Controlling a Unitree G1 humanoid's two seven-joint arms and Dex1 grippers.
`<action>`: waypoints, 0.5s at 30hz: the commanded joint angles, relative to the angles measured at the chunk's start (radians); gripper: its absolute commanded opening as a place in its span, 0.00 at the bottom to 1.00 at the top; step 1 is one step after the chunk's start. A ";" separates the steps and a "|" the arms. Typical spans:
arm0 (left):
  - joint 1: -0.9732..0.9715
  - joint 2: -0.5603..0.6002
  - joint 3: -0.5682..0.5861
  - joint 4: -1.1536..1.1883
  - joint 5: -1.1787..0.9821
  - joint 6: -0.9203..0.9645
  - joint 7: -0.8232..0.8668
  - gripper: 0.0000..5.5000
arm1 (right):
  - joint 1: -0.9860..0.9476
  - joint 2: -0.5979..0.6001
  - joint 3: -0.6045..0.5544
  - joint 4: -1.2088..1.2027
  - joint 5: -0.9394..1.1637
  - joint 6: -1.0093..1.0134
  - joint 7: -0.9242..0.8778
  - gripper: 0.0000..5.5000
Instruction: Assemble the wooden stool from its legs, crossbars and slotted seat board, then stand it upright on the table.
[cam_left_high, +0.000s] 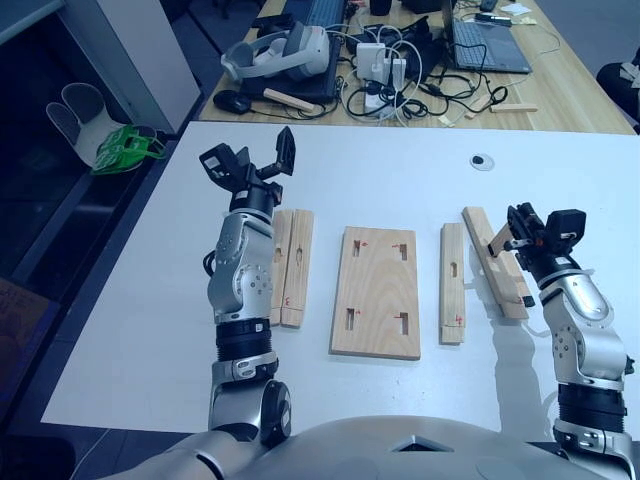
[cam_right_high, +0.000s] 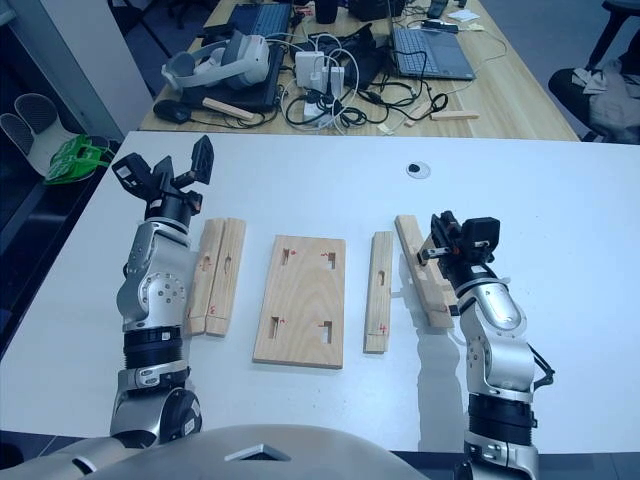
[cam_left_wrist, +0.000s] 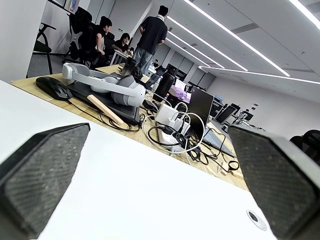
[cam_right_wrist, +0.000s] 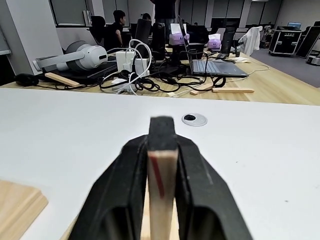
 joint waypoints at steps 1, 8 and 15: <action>-0.020 -0.001 0.006 0.020 0.001 -0.006 0.004 0.93 | -0.166 -0.024 -0.030 -0.067 0.017 0.035 -0.050 0.24; -0.047 -0.024 0.005 0.061 0.000 -0.039 -0.001 0.93 | -0.517 -0.077 -0.059 -0.009 0.056 0.203 -0.138 0.24; -0.053 -0.032 0.005 0.065 -0.002 -0.050 -0.003 0.93 | -0.199 -0.124 0.146 0.102 -0.026 0.468 -0.049 0.24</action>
